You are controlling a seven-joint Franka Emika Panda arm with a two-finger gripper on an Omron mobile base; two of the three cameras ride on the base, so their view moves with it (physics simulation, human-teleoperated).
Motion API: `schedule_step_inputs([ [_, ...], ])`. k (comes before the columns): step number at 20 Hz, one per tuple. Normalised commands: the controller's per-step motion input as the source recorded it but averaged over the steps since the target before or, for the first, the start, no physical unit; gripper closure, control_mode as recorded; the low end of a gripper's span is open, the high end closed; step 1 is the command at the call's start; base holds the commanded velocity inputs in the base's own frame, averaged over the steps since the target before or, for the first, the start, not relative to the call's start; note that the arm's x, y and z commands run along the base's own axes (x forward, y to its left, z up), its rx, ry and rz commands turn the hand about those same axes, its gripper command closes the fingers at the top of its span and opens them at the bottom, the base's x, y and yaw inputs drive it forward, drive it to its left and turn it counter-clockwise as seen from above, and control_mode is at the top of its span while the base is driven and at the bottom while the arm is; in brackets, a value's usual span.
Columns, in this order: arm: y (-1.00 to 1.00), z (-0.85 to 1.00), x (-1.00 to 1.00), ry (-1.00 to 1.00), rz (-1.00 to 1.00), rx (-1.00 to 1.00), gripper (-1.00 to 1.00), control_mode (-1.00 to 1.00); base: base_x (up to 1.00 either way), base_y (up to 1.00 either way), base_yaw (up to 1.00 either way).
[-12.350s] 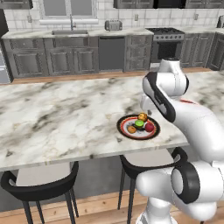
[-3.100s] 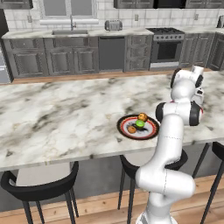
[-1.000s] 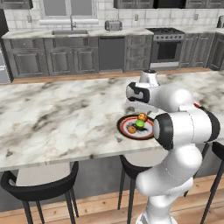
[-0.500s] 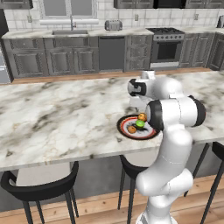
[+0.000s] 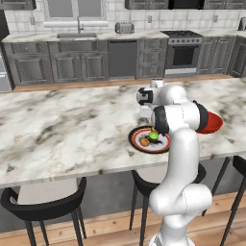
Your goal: Take the fruits from the plate on the dining counter and place two fruits in each bowl.
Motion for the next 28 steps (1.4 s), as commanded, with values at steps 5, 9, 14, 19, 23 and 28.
schedule_step_inputs([
  [5,-0.01,-0.05,-0.01,0.0,0.0,0.0,-1.0,-1.0,0.0,0.0,0.0],
  [9,-0.01,0.0,-0.53,0.0,0.0,0.0,-1.0,-1.0,0.0,0.0,0.0],
  [14,0.02,-0.02,-0.52,-0.01,0.03,0.0,-1.0,-1.0,0.0,0.0,0.0],
  [19,0.03,-0.2,-0.07,-0.01,0.01,0.0,-1.0,-1.0,0.0,0.0,0.0],
  [23,0.0,-0.25,0.14,-0.03,0.0,0.0,-1.0,-1.0,0.0,0.0,0.0],
  [28,0.0,-0.19,0.18,-0.05,0.0,0.0,-1.0,-1.0,0.0,0.0,0.0],
])
